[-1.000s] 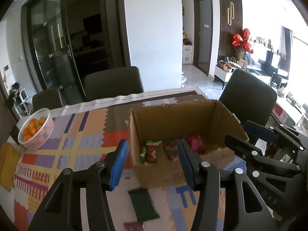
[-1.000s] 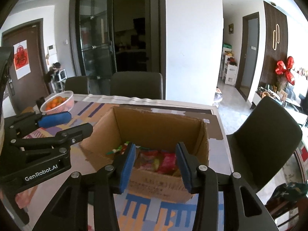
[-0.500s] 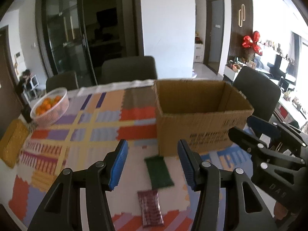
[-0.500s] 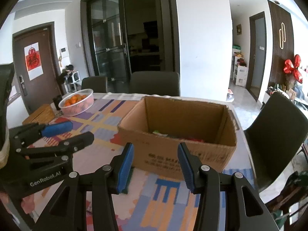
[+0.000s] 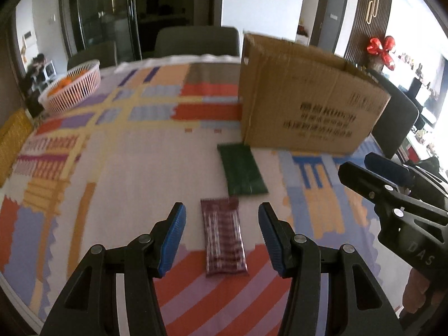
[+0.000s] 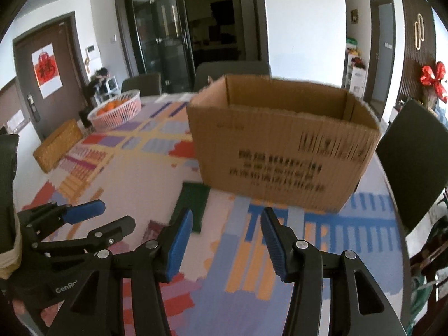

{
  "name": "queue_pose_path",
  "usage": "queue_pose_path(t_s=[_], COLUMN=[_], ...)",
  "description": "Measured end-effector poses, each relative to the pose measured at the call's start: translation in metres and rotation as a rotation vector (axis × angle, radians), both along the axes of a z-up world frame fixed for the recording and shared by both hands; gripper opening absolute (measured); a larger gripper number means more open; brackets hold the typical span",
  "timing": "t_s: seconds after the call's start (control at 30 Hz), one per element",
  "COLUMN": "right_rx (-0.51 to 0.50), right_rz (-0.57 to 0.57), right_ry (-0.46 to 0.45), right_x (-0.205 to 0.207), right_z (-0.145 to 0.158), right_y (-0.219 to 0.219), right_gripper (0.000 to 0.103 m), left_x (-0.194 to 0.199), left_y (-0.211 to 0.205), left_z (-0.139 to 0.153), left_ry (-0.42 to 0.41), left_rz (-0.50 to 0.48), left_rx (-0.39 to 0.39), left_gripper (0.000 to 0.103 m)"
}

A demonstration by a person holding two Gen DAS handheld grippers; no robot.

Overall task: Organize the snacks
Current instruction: 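Withdraw both tools from the box and move the left tool toward the brown striped bar, then grasp the brown striped bar with the left tool while the right tool approaches the dark green pack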

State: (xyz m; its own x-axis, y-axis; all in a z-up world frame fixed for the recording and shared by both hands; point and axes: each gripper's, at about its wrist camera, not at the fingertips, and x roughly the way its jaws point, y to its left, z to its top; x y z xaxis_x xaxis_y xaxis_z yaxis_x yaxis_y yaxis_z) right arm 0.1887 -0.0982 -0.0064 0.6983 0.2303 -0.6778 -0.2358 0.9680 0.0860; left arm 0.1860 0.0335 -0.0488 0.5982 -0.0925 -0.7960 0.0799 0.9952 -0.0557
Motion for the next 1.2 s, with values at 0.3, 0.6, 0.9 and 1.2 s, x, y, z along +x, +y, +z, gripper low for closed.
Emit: queue_pose_path(t_s=[0.3,0.6,0.9,1.2], right_rx=[-0.012,-0.027,-0.034,-0.036], right_rz=[0.000,-0.017,-0.022,-0.007], right_ry=[0.098,0.164,0.194,0.205], right_x=[-0.004,-0.001,0.004,0.010], right_z=[-0.035,-0.058,-0.066,-0.070], right_y=[0.007,0.010,0.011,0.021], right_gripper=[0.052,0.052,0.052,0.052], left_x=[0.001,0.012,0.016,0.016], left_y=[-0.001,-0.008,-0.009,0.008], left_z=[-0.038,-0.062,-0.066,-0.063], left_ry=[0.070,0.092,0.069,0.072], left_rz=[-0.003,-0.002,-0.018,-0.005], left_rx=[0.008,0.067,0.057,-0.055], left_gripper=[0.053,0.053,0.041,0.036])
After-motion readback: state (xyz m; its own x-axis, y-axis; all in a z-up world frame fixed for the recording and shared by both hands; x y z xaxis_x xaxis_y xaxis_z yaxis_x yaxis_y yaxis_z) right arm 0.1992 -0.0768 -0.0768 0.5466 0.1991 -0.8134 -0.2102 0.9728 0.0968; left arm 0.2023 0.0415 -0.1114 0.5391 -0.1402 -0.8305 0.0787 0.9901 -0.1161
